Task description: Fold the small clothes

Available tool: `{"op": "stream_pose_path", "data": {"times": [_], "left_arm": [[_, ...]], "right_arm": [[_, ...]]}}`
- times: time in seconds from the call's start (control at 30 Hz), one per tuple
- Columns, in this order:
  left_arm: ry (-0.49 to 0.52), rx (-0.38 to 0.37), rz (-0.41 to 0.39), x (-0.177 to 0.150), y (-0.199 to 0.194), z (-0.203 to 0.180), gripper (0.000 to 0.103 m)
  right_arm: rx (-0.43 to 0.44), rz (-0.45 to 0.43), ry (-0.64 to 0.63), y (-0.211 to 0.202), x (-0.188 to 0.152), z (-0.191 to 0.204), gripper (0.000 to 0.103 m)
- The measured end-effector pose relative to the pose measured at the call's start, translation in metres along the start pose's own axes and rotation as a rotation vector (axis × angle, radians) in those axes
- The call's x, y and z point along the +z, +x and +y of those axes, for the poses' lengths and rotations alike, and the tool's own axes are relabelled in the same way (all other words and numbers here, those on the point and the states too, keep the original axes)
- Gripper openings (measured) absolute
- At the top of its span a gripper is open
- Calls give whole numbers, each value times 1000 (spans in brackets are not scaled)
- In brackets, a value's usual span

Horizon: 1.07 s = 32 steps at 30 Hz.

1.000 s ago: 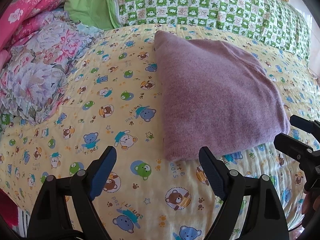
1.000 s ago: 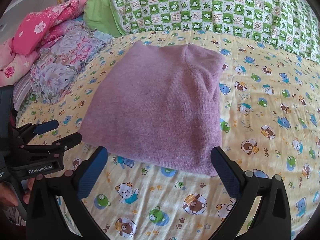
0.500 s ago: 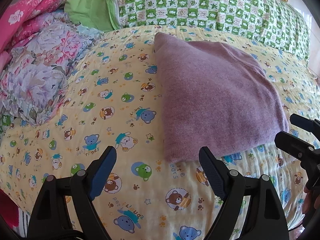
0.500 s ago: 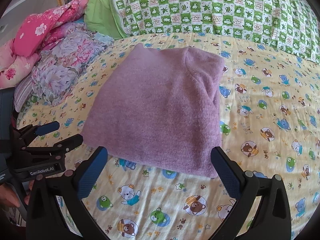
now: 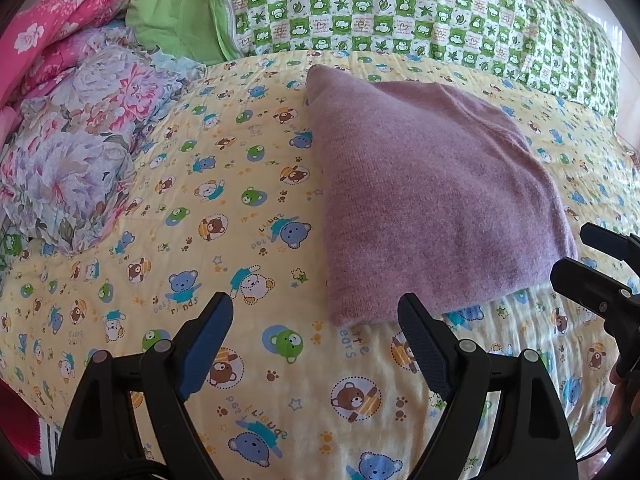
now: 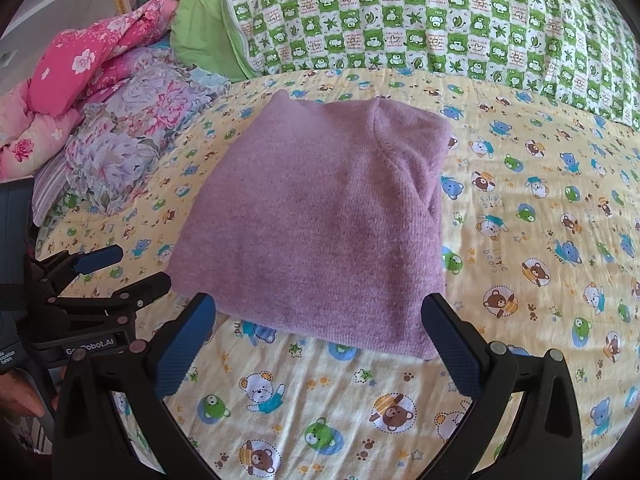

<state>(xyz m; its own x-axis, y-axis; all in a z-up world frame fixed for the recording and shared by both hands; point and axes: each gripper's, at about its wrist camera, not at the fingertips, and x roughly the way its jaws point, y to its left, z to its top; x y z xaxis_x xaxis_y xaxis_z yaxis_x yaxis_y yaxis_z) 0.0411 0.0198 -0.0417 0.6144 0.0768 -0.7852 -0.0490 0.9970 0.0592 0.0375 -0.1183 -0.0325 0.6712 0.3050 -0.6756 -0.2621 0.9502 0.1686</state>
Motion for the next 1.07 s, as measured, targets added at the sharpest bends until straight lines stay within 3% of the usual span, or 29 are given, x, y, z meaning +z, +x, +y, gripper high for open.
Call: {"op": "stream_pose_path", "data": {"times": [1.07], "left_arm": [[-18, 15, -21, 14, -2, -1, 85]], "right_arm": [[1, -22, 43, -2, 10, -9, 103]]}}
